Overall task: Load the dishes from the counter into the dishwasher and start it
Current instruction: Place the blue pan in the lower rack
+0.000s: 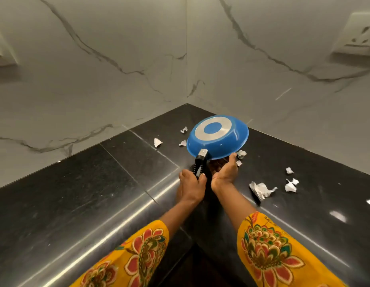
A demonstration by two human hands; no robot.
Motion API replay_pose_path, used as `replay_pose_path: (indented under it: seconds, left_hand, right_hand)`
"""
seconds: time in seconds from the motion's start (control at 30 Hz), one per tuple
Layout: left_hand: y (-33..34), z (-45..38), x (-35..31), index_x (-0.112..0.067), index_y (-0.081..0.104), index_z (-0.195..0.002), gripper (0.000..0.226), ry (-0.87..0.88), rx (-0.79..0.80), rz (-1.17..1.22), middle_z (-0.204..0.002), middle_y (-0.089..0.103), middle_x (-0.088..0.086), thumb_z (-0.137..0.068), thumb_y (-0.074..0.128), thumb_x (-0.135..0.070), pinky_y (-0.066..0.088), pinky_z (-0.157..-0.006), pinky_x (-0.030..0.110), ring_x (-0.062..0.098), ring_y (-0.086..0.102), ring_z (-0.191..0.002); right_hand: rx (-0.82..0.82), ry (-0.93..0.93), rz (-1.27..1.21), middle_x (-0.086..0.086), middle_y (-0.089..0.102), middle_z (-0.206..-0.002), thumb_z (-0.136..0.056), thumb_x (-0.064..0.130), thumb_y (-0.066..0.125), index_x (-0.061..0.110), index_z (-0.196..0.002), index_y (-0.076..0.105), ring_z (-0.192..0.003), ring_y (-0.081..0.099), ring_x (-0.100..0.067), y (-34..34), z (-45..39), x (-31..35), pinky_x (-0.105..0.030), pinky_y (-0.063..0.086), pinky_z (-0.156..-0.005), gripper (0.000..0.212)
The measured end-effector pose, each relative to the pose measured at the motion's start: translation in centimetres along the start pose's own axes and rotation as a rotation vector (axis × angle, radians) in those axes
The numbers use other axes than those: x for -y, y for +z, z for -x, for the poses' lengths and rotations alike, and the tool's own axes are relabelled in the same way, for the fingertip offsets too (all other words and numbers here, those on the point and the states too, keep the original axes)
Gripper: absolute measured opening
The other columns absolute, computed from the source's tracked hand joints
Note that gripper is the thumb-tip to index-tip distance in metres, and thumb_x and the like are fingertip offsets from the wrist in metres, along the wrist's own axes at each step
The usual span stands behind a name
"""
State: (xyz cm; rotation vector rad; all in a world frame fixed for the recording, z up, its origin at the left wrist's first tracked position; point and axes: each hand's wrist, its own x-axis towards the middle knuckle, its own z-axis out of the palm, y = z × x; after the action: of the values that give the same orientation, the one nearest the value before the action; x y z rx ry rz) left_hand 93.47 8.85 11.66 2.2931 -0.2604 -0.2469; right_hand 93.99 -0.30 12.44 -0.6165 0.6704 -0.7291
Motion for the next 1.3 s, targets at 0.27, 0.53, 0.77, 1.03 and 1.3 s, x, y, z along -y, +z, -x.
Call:
replay_pose_path:
  seconds: [0.27,0.53,0.77,1.03,1.3]
  left_hand:
    - [2.6,10.3,0.1,-0.001,0.052,-0.103,0.056,0.093,0.11,0.149,-0.103,0.056,0.016,-0.083,0.054,-0.053,0.049,-0.07,0.039,0.032,0.059,-0.093]
    - [4.6,20.1,-1.1,-0.017,0.043,-0.111,0.032,0.095,0.5,0.556,-0.113,0.056,0.015,-0.088,0.062,-0.031,0.051,-0.071,0.029,0.019,0.059,-0.093]
    - [4.2,21.2,-4.2,-0.02,0.044,-0.101,0.022,-0.056,0.445,0.793,-0.097,0.055,0.007,-0.092,0.053,-0.039,0.054,-0.073,0.036,0.018,0.057,-0.085]
    - [6.4,22.4,-8.4,-0.013,0.049,-0.073,0.033,-0.028,0.596,0.537,-0.063,0.044,0.001,-0.098,0.042,-0.033,0.03,-0.048,0.024,0.013,0.036,-0.051]
    - [11.1,31.9,-11.7,-0.007,0.062,-0.109,0.038,0.294,0.916,0.147,-0.102,0.066,0.009,-0.098,0.046,-0.039,0.048,-0.078,0.032,0.019,0.06,-0.083]
  right_hand:
    - [-0.288,-0.043,-0.202,-0.003,0.064,-0.096,-0.092,0.034,0.047,0.018,-0.096,0.06,-0.091,0.06,-0.022,-4.7,7.4,6.0,-0.036,0.051,-0.085,0.021]
    - [-0.389,-0.145,-0.12,-0.001,0.064,-0.094,-0.096,0.037,0.04,0.02,-0.098,0.057,-0.083,0.061,-0.017,-11.9,14.2,11.4,-0.033,0.051,-0.079,0.025]
    - [-0.354,-0.158,0.055,-0.002,0.064,-0.086,-0.096,0.033,0.043,0.019,-0.088,0.059,-0.076,0.06,-0.018,-20.1,19.0,16.1,-0.03,0.049,-0.066,0.023]
    - [-0.301,-0.008,0.277,-0.007,0.07,-0.089,-0.096,0.034,0.045,0.012,-0.099,0.066,-0.076,0.065,-0.021,-31.7,24.2,20.5,-0.034,0.053,-0.071,0.03]
    - [-0.258,0.164,0.424,-0.002,0.072,-0.071,-0.096,0.03,0.046,0.01,-0.091,0.067,-0.06,0.067,-0.016,-42.6,32.0,25.5,-0.025,0.055,-0.055,0.029]
